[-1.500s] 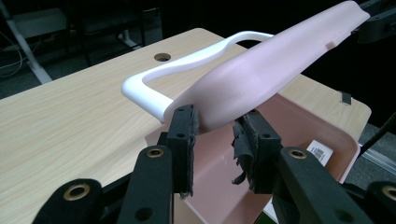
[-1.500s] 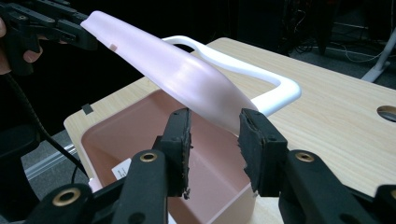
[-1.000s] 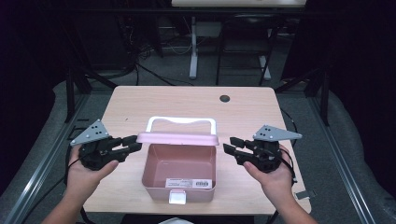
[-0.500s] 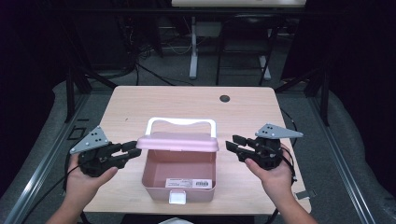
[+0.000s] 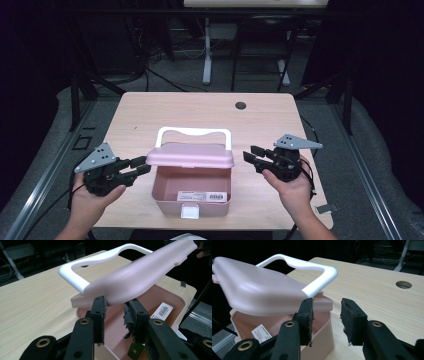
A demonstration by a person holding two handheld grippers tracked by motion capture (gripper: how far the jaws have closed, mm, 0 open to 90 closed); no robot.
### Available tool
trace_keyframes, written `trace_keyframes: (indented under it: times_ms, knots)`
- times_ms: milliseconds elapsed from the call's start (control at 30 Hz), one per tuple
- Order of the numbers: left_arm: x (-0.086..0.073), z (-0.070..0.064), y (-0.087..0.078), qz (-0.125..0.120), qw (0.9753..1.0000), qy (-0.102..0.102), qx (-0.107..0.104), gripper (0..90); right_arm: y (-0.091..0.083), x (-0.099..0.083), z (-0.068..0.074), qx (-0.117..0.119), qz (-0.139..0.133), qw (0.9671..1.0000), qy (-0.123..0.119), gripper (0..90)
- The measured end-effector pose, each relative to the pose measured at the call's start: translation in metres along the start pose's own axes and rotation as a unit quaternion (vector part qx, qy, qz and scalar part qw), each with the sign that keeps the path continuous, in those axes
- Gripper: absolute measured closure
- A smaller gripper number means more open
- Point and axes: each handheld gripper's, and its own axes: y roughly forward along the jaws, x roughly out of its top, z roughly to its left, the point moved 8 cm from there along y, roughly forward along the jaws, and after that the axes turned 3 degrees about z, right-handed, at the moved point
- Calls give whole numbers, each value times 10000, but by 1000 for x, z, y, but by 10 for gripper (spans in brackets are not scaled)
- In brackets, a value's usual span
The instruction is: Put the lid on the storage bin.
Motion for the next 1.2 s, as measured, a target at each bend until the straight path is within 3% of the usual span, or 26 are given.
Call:
trace_keyframes:
  times_ms: [533,967,1200]
  knots:
    - [-12,-4,1,4,10000,3,6,698,18,-17,-19,-405,40,9992,-17,599]
    - [-22,-7,2,14,10000,0,14,693,31,-35,-36,-649,77,9977,159,585]
    - [-27,-10,2,56,10000,33,26,692,32,-43,-49,-980,75,9951,121,580]
